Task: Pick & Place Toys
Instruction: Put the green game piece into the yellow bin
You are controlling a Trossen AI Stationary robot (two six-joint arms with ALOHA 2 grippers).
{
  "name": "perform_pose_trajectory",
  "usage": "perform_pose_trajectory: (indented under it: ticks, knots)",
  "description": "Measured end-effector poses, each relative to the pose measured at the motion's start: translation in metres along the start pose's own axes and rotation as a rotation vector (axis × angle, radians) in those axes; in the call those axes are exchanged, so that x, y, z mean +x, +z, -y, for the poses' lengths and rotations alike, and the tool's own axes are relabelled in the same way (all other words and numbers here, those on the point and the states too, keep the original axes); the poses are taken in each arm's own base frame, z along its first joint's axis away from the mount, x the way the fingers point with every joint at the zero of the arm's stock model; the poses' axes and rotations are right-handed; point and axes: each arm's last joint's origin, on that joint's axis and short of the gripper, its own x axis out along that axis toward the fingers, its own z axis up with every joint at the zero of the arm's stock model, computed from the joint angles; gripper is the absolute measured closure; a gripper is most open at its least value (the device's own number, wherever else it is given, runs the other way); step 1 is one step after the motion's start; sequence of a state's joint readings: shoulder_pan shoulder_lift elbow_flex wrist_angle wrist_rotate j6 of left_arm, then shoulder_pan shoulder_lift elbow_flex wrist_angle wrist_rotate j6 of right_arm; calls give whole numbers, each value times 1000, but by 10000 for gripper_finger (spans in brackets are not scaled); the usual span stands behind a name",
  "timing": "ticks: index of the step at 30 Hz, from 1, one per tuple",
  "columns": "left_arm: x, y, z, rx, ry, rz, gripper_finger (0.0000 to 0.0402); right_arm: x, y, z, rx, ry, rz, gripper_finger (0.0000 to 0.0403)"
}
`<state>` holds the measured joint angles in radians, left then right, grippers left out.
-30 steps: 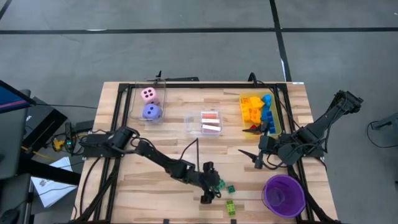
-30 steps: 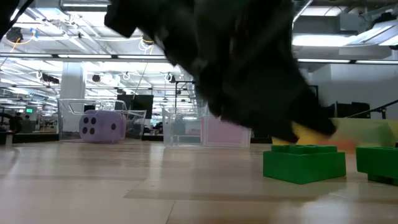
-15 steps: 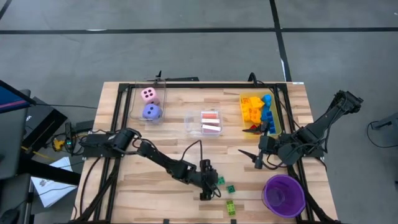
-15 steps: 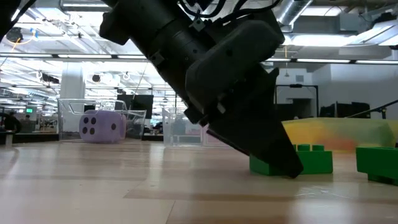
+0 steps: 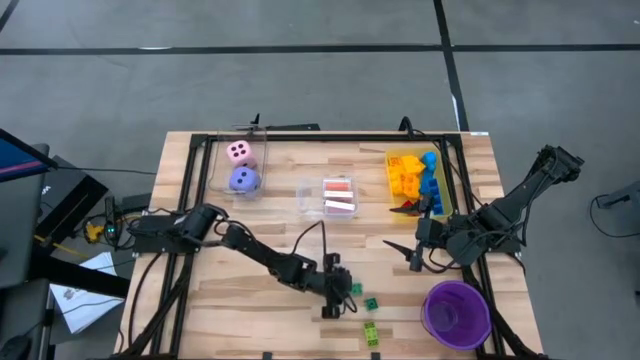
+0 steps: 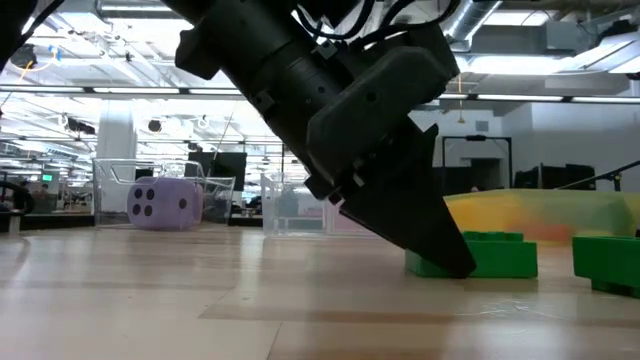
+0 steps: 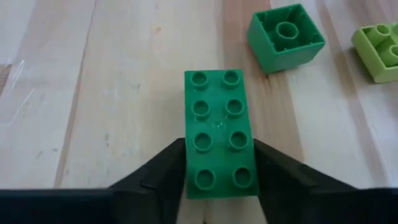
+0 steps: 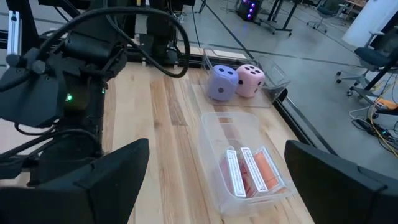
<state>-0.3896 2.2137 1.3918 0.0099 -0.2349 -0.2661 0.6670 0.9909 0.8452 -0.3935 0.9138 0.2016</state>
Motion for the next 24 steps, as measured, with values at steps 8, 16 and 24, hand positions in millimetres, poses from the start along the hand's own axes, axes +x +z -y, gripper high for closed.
perform_pose_trajectory:
  ticks: [8, 16, 24]
  knots:
    - [-11, 12, -5, 11, -85, 12, 269, 0, -2, -1, -15, 29, -18, 35]
    - [-74, 65, -8, -40, -128, 227, 269, 7, -4, -19, -116, 238, -50, 36]
    - [-111, 92, -8, -70, -171, 391, 267, 10, 5, -46, -250, 441, 93, 54]
